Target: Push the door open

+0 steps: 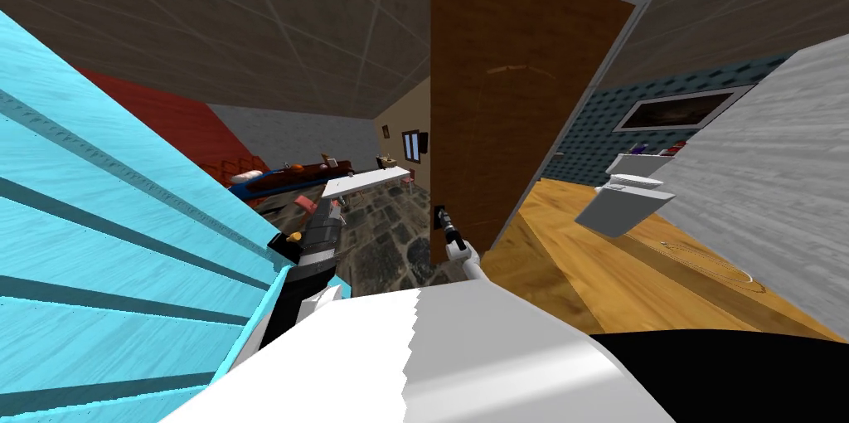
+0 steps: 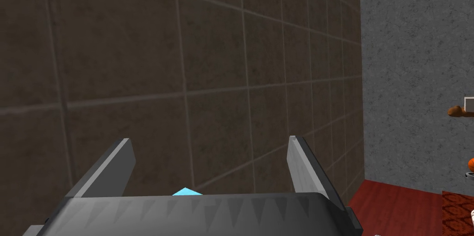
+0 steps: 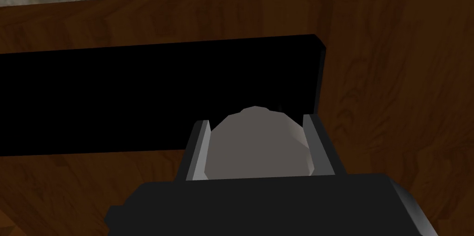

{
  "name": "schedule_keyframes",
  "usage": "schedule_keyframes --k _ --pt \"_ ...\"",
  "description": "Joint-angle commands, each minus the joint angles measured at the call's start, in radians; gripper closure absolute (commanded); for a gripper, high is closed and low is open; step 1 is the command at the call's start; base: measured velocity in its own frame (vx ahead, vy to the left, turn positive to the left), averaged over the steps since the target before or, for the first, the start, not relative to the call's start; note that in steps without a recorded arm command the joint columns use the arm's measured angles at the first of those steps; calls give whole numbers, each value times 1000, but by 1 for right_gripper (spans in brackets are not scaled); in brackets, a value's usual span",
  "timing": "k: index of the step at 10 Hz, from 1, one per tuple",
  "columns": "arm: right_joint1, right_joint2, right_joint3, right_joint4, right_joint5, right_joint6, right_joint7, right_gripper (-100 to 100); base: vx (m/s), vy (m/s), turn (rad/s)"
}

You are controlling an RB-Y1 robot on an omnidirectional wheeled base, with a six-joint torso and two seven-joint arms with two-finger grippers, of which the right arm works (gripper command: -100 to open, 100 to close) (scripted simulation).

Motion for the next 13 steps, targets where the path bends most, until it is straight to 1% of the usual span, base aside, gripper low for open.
schedule_keyframes --k 1,3,4,7,10,13 --pt "-4 -8 -17 -6 -2 1 4 100 171 77 -50" --pt "-7 -16 -35 -2 -6 2 8 100 198 79 -49" --pt "-7 -16 -35 -2 -6 2 8 100 134 48 -24" --pt "-13 -30 -77 5 -13 3 16 100 191 88 -59" --pt "-17 -36 -105 11 -18 3 22 100 152 92 -65" --pt "-23 -41 -143 18 -24 4 30 100 137 95 -78"
